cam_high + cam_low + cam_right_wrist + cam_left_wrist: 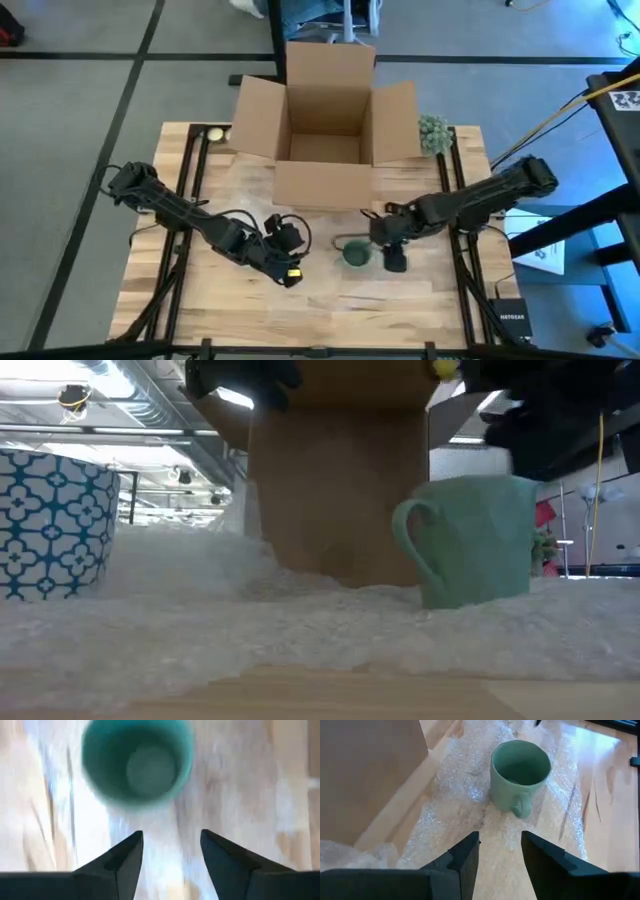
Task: Wrap mug
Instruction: Wrap the green mug with the bubble wrap
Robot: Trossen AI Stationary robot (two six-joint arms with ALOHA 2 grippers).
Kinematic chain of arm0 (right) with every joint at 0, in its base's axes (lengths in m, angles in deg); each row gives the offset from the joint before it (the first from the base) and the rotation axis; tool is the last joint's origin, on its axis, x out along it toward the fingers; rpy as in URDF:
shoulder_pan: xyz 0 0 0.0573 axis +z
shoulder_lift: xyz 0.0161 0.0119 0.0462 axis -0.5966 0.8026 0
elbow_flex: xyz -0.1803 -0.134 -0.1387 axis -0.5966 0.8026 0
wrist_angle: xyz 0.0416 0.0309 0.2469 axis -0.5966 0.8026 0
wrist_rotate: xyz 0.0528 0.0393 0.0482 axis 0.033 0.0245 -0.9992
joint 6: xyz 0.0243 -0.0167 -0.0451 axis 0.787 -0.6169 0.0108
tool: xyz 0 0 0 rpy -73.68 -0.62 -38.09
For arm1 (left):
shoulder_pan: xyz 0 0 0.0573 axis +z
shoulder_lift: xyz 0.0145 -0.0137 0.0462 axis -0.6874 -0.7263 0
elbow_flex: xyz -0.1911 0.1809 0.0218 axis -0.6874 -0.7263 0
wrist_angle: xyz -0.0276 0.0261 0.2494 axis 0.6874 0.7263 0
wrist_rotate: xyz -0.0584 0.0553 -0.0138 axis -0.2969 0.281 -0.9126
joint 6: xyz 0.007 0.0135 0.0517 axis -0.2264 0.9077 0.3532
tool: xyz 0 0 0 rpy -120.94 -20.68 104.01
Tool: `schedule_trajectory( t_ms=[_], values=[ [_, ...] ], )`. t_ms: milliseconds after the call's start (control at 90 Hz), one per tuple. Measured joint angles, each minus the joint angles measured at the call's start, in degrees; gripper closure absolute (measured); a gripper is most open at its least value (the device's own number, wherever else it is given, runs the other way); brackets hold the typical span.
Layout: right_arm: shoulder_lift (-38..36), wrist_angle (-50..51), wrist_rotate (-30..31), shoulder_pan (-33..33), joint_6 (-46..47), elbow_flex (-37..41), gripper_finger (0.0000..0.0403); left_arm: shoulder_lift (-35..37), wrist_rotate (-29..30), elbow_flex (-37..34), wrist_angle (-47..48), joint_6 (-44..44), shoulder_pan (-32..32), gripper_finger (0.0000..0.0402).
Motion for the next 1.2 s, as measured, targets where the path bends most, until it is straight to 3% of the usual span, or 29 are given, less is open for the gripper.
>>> schedule_trajectory(
  t_ms=[344, 611, 778, 878, 1067, 1200],
  values=[
    [-4.24, -1.46, 0.83, 8.03, 16.43, 19.38, 0.0217, -0.02, 0.0, -0.02, 0.0, -0.34, 0.41, 0.027],
    [-4.15, -1.93, -0.98, 12.29, 22.46, 25.36, 0.0217, -0.01, 0.79, -0.02, 0.04, -1.04, 0.7, 0.027],
    [-4.41, -8.09, -0.08, 12.58, 23.4, 29.24, 0.022, -0.47, 1.18, -0.02, -0.25, -0.52, 0.72, 0.027],
    [-4.36, -9.33, 1.16, 12.58, 23.02, 29.13, 0.0253, -1.68, 1.41, -0.02, -0.51, 0.18, 0.76, 0.027],
    [-4.63, -9.9, 3.75, 12.55, 20.64, 26.15, 0.0383, -6.1, 1.54, -0.02, -3.18, 0.9, 0.76, 0.027],
    [-4.63, -9.76, 6.55, 12.55, 18.99, 22.82, 0.0385, -8.59, 1.51, -0.02, -7.98, 2.68, 0.76, 0.027]
  ],
)
